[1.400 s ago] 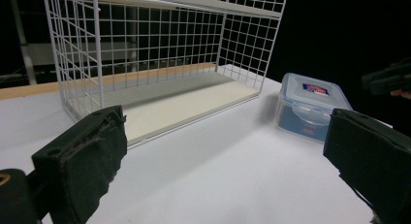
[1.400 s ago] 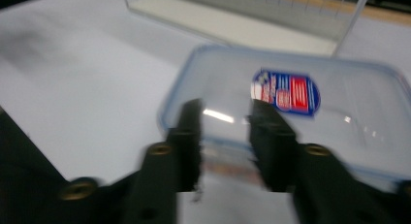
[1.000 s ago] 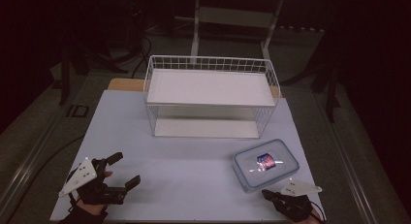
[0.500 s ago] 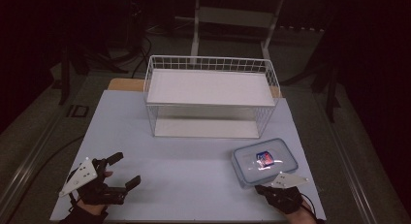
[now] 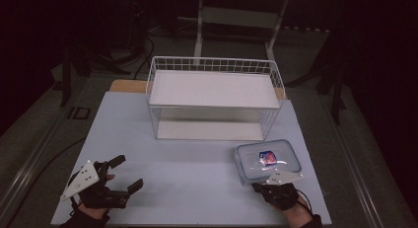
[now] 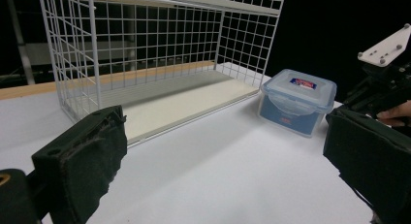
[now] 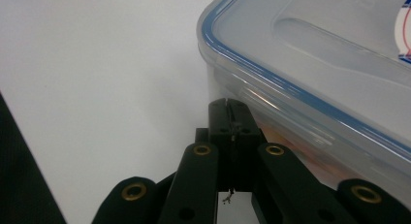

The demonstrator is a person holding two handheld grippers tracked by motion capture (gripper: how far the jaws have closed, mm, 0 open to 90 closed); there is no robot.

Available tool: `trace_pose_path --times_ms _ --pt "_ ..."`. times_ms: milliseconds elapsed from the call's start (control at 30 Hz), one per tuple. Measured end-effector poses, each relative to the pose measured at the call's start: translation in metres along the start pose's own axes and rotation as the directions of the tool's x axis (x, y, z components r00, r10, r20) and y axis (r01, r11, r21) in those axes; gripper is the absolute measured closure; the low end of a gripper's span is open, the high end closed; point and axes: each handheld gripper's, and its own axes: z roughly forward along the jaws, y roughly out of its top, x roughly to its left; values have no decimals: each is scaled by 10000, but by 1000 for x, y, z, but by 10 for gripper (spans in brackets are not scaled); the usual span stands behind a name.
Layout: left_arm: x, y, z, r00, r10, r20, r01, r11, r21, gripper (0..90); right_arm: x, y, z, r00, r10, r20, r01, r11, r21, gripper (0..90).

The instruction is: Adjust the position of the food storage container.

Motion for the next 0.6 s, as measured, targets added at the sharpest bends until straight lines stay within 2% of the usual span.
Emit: trace_pose_path --times_ms 167,267,333,400,433,467,500,600 --pt "0 0 0 10000 34 -5 -34 10000 -8 19 2 1 -9 9997 -76 -245 69 9996 -268 898" --pt "0 0 0 10000 33 4 -33 10000 3 19 -3 1 -24 9999 -80 84 85 9984 -555 898" --pt "0 0 0 10000 52 0 -52 10000 2 19 -12 -1 -39 9982 170 576 -120 9963 -852 898" --pt "-1 0 0 10000 63 -1 -63 10000 5 19 -24 -3 -53 9927 517 1087 -389 9924 -1169 898" --pt "-1 0 0 10000 63 -1 -63 10000 5 19 -24 -3 -53 9927 517 1087 -389 9924 -1169 898" --pt "-1 0 0 10000 49 -3 -49 10000 13 19 -31 -5 -60 9872 686 1440 -500 9904 -1290 898" --pt "-1 0 0 10000 52 -3 -52 10000 29 19 -41 -8 -69 9773 869 1934 -606 9886 -1377 898" --pt "-1 0 1 10000 45 -5 -45 10000 33 19 -59 -13 -79 9567 1239 2633 -883 9858 -1431 898"
